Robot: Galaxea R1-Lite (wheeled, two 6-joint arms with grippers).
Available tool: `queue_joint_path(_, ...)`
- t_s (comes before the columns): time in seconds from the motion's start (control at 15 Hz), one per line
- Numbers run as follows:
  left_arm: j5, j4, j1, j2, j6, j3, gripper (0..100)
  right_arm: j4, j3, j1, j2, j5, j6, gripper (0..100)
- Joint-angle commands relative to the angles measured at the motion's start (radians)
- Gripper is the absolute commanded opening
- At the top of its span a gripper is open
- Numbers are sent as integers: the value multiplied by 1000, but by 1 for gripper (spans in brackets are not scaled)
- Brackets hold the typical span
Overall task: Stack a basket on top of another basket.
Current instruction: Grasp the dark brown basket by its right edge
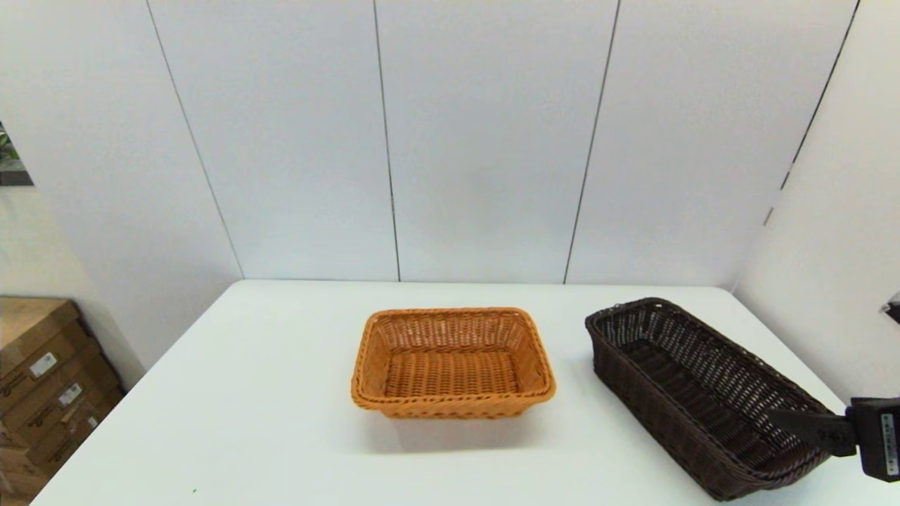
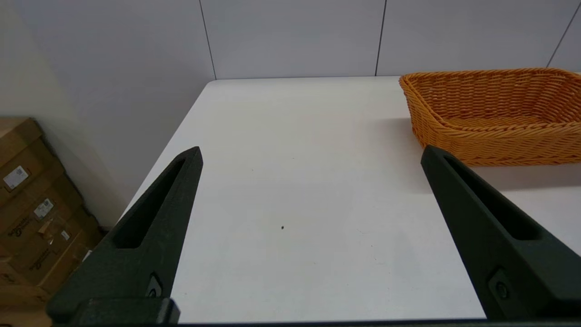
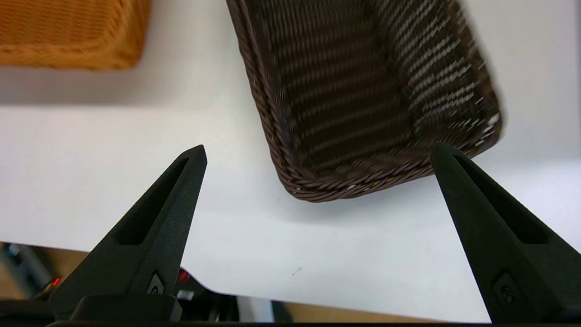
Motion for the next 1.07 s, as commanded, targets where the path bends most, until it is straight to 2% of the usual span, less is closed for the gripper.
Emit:
queue_joint_path(0.07,0,0,0,-2,0,2,100,12,-57,-21,206,-51,99,100)
queue_joint_path(0.33,0,0,0,-2,0,2,100,15,-36,-21,301,-188,346,100)
queue_joint_path(0.4,0,0,0,-2,0,2,100,32,-36,-21,307,-223,404,100)
queue_joint_path(0.53,0,0,0,-2,0,2,100,119,-52,-24,327,-302,504,100)
queue_joint_path(0.67,0,0,0,-2,0,2,100,193,-79,-22,370,-314,607,100)
queue_joint_path(0.87,0,0,0,-2,0,2,100,243,-128,-22,420,-309,717,100)
queue_joint_path(1.0,0,0,0,-2,0,2,100,277,-155,-18,474,-297,803,100)
queue_joint_path(1.07,0,0,0,-2,0,2,100,274,-164,-18,500,-278,823,100)
